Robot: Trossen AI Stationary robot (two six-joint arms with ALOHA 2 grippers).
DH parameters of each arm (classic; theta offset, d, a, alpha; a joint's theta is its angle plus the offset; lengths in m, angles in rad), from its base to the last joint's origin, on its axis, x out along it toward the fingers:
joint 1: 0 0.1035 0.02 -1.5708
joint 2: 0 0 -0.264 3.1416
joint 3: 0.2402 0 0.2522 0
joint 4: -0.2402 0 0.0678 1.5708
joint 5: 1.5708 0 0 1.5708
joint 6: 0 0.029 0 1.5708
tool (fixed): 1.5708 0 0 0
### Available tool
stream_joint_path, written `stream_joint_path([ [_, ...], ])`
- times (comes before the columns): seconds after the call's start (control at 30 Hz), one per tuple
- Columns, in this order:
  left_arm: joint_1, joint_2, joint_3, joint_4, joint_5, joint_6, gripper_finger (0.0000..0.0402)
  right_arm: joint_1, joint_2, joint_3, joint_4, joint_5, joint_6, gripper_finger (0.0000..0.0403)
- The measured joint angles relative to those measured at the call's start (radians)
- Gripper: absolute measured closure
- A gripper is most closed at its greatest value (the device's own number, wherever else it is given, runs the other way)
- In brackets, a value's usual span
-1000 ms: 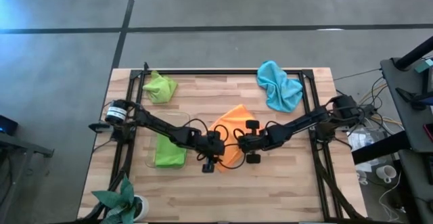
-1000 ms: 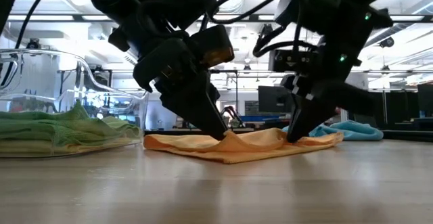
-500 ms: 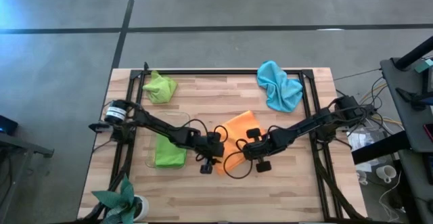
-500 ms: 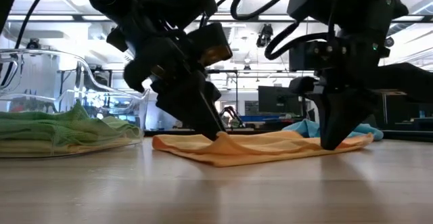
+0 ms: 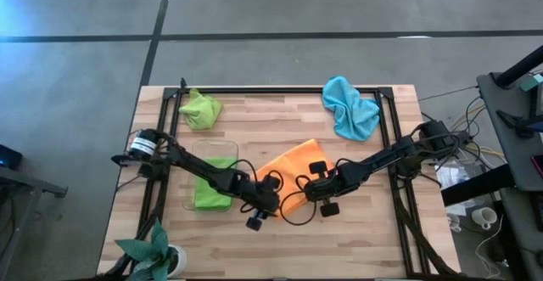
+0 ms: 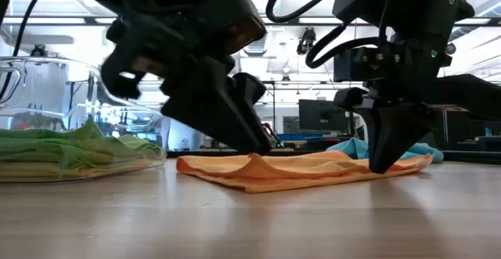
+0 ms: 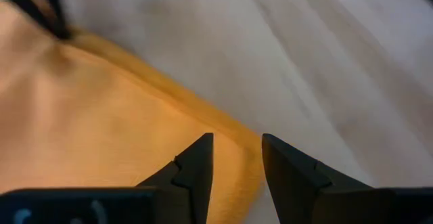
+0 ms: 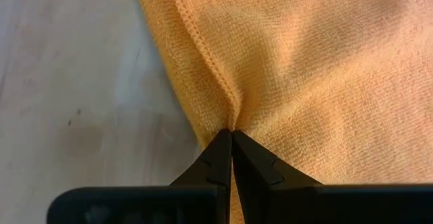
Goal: Fold microfiber towels
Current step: Fold the orange microfiber towel on the table
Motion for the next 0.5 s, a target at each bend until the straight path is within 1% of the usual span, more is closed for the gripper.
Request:
stream_joint_path([
  [0.1,-0.001,0.014,-0.001,-0.013,-0.046,-0.007,0.0290,0.000,0.000,0.000,0.001,0.002,0.019,0.0394],
  [0.27,-0.017,0.017,0.009,-0.002,-0.043,0.008,0.0290,0.000,0.000,0.000,0.000,0.006,0.023,0.0394],
  [0.5,-0.027,0.016,0.007,-0.005,-0.039,-0.026,0.0290,-0.002,0.000,0.000,-0.003,0.006,0.024,0.0394],
])
